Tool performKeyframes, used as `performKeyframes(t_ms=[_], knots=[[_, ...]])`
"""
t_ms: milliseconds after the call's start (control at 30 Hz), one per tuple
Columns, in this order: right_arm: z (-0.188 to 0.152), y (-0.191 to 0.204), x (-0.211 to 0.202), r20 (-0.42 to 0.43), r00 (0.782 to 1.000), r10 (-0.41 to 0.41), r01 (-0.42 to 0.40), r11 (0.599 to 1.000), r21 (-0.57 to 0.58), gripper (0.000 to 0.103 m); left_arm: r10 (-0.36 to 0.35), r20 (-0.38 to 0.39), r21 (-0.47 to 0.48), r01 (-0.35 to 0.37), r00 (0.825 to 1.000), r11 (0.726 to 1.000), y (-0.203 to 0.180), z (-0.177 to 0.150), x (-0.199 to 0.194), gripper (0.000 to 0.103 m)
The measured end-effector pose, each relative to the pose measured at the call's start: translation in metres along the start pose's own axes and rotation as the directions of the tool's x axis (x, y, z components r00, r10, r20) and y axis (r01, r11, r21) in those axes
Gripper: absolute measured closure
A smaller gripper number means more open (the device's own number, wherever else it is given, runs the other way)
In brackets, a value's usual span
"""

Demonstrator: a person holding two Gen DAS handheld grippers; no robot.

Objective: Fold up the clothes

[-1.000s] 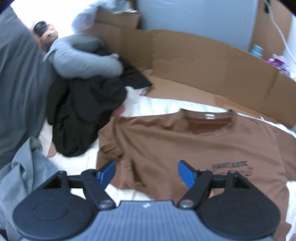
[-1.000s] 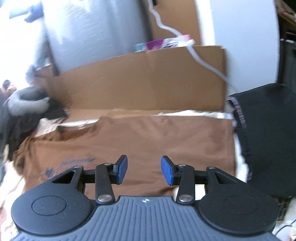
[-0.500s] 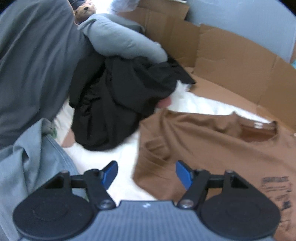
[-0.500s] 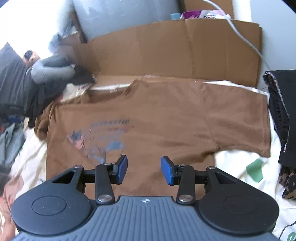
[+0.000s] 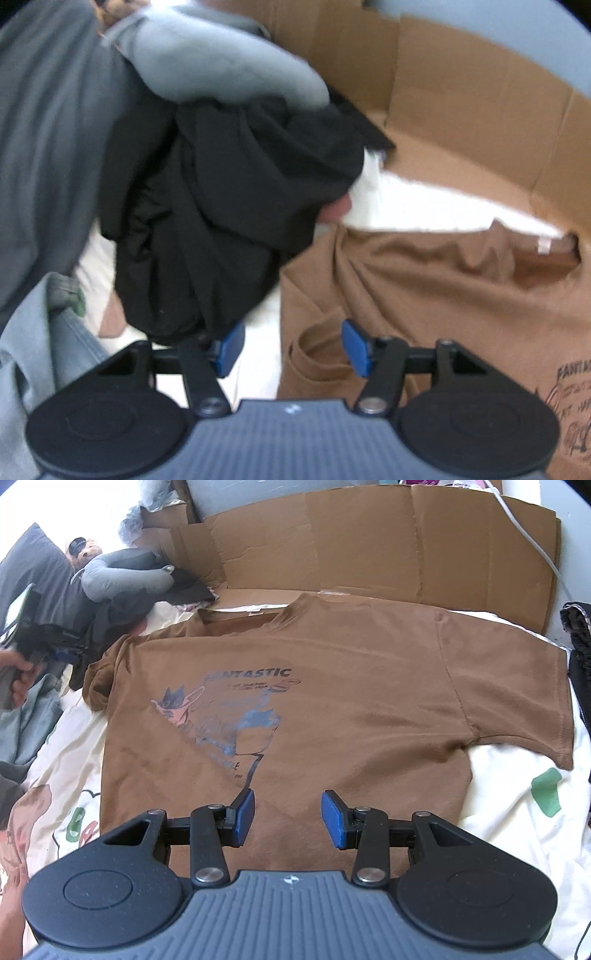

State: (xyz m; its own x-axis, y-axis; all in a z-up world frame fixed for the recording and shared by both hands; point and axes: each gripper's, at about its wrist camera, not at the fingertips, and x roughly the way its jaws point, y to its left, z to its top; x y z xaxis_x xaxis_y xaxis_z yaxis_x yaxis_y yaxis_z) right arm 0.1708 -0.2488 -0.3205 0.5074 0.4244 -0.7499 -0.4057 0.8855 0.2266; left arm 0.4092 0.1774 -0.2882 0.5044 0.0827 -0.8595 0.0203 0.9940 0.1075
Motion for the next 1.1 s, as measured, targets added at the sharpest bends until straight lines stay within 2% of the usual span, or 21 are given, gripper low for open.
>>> performKeyframes(t_ms=[33, 67, 133, 167, 200, 333, 433, 633, 667, 733, 767, 800, 1000, 1100], knots=[[-0.001, 0.000, 0.000, -0.004, 1.000, 0.003, -0.003, 1.000, -0.003, 0.056, 0.013, -0.021, 0.032, -0.013, 1.000, 0.999, -0.003, -0.001, 0.005, 0.044], [-0.001, 0.001, 0.001, -0.008, 1.000, 0.006, -0.006, 1.000, -0.006, 0.056, 0.021, -0.040, 0.054, -0.019, 0.999, 0.998, -0.004, -0.002, 0.009, 0.050], [-0.003, 0.001, 0.002, -0.017, 1.000, 0.009, -0.010, 1.000, -0.017, 0.056, 0.020, -0.070, 0.061, -0.016, 0.997, 0.998, -0.002, -0.006, 0.011, 0.069], [-0.004, 0.001, 0.002, -0.020, 1.000, 0.006, -0.007, 1.000, -0.023, 0.056, 0.024, -0.079, 0.060, -0.019, 0.997, 0.998, 0.000, -0.008, 0.010, 0.085], [-0.005, 0.001, 0.001, -0.022, 1.000, 0.005, -0.006, 1.000, -0.025, 0.056, 0.031, -0.083, 0.061, -0.026, 0.996, 0.998, 0.002, -0.011, 0.008, 0.095], [-0.008, -0.003, 0.002, -0.028, 1.000, 0.005, -0.006, 1.000, -0.012, 0.056, 0.085, -0.025, 0.053, -0.083, 0.996, 0.995, 0.020, -0.024, -0.012, 0.099], [-0.009, -0.004, 0.003, -0.030, 1.000, 0.004, -0.004, 1.000, -0.009, 0.056, 0.108, -0.032, 0.009, -0.108, 0.994, 0.994, 0.037, -0.039, -0.021, 0.099], [-0.011, -0.004, 0.004, -0.040, 0.999, 0.001, -0.002, 1.000, -0.013, 0.056, 0.116, -0.088, 0.005, -0.116, 0.989, 0.993, 0.056, -0.068, -0.021, 0.091], [-0.011, -0.004, 0.005, -0.042, 0.999, 0.000, -0.001, 1.000, -0.016, 0.056, 0.125, -0.090, 0.010, -0.124, 0.988, 0.992, 0.058, -0.069, -0.022, 0.084], [-0.012, -0.003, 0.005, -0.044, 0.999, -0.002, 0.001, 1.000, -0.019, 0.056, 0.127, -0.067, 0.008, -0.126, 0.990, 0.992, 0.063, -0.067, -0.027, 0.065], [-0.012, -0.003, 0.006, -0.044, 0.999, -0.003, 0.003, 1.000, -0.019, 0.056, 0.128, -0.051, 0.007, -0.128, 0.990, 0.992, 0.065, -0.066, -0.030, 0.050], [-0.012, -0.002, 0.006, -0.040, 0.999, -0.003, 0.003, 1.000, -0.017, 0.056, 0.132, -0.034, 0.005, -0.132, 0.991, 0.991, 0.068, -0.064, -0.032, 0.041], [-0.006, 0.007, 0.005, -0.013, 1.000, 0.021, -0.022, 1.000, -0.018, 0.056, 0.087, -0.003, -0.039, -0.087, 0.996, 0.995, 0.079, -0.045, -0.018, 0.041], [-0.001, 0.016, 0.007, -0.013, 0.998, 0.067, -0.068, 0.997, -0.037, 0.056, 0.055, 0.011, -0.052, -0.054, 0.998, 0.997, 0.082, -0.041, -0.005, 0.040]])
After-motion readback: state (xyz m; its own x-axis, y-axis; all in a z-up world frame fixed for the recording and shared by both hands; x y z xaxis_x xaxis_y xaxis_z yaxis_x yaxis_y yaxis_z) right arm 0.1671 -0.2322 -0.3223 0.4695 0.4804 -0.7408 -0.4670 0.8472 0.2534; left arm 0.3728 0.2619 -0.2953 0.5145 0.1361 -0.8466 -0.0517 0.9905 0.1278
